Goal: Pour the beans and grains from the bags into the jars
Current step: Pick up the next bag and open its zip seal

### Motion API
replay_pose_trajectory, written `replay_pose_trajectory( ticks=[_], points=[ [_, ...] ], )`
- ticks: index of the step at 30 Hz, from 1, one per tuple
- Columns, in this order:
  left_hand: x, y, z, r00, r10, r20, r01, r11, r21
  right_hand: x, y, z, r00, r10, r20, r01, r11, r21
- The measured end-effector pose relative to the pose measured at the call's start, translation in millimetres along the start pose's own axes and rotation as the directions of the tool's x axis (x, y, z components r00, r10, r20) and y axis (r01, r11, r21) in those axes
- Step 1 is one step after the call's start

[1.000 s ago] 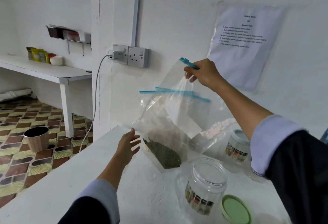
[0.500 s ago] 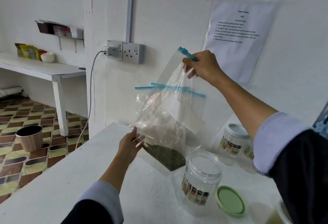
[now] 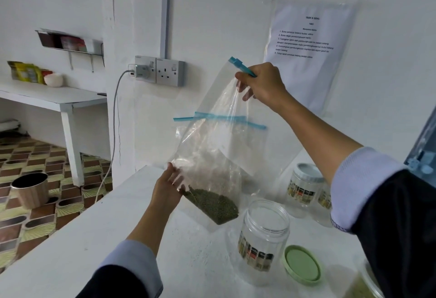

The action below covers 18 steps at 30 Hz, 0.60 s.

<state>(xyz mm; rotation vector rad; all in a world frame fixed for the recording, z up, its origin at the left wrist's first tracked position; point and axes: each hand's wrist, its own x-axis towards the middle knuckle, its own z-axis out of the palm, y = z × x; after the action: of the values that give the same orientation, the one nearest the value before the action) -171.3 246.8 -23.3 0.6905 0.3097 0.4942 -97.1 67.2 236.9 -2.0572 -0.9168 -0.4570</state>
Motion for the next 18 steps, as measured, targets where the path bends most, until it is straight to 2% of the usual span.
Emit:
replay_pose_trajectory(
  ticks=[4,8,12,13,16,18],
  points=[
    [-2,3,6,0.996,0.081,0.032,-0.074,0.982,-0.174,3,-5,-4,1.000,0.010,-0.023,-0.010,1.000,-0.016],
    [-2,8,7,0.969,0.082,0.232,-0.074,0.996,-0.044,4,-6,-9,0.999,0.021,-0.043,-0.022,0.999,-0.026],
    [-2,30,17,0.910,0.112,0.400,-0.122,0.992,0.001,4,-4,-22,0.997,0.057,-0.049,-0.055,0.998,0.028],
    [-2,35,21,0.907,0.123,0.404,-0.146,0.989,0.026,3,-3,-26,0.996,0.066,-0.056,-0.064,0.997,0.045],
    [2,56,29,0.931,0.216,0.294,-0.259,0.959,0.117,1,2,-40,0.993,0.090,-0.081,-0.083,0.993,0.084],
    [5,71,31,0.925,0.273,0.263,-0.302,0.950,0.074,-2,7,-47,0.990,0.110,-0.088,-0.098,0.987,0.129]
  ],
)
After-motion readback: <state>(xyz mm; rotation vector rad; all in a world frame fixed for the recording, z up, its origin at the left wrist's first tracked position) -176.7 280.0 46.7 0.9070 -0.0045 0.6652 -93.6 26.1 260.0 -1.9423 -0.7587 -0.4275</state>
